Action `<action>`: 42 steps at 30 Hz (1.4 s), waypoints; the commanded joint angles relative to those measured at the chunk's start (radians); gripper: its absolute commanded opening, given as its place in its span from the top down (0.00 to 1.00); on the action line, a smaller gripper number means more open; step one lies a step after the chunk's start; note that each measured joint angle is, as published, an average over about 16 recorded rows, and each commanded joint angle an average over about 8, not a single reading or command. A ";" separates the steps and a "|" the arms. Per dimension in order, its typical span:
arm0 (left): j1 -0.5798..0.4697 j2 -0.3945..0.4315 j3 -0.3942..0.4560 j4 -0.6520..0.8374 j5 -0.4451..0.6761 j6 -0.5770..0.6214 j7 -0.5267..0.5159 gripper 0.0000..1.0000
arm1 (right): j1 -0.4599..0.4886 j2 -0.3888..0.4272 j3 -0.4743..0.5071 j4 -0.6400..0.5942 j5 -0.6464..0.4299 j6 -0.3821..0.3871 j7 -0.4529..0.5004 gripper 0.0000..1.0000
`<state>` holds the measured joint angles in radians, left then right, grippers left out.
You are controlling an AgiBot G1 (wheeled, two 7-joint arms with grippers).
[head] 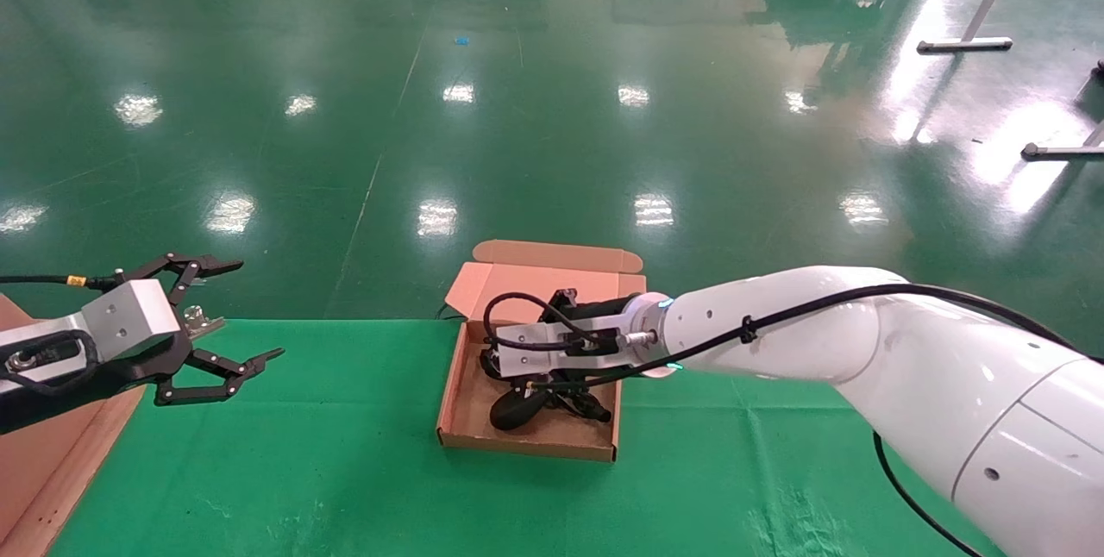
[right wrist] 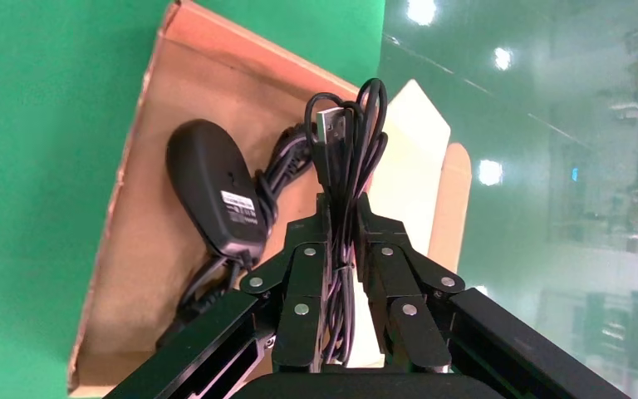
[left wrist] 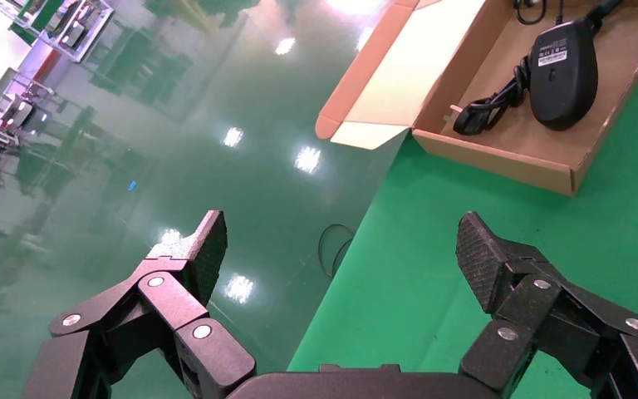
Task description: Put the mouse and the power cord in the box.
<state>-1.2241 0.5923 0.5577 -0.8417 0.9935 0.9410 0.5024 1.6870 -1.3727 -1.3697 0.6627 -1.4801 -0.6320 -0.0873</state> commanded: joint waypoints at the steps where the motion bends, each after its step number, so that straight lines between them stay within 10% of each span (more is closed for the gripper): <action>1: 0.000 0.000 0.000 0.001 0.000 0.001 0.000 0.00 | -0.002 0.000 -0.002 -0.003 0.002 0.002 0.000 0.00; 42: 0.001 0.004 -0.003 -0.009 -0.001 0.008 -0.014 0.00 | 0.003 0.013 0.023 0.022 -0.002 -0.020 -0.003 0.00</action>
<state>-1.2208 0.5967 0.5503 -0.8583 0.9886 0.9583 0.4772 1.6809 -1.3527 -1.3299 0.6889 -1.4711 -0.6652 -0.0854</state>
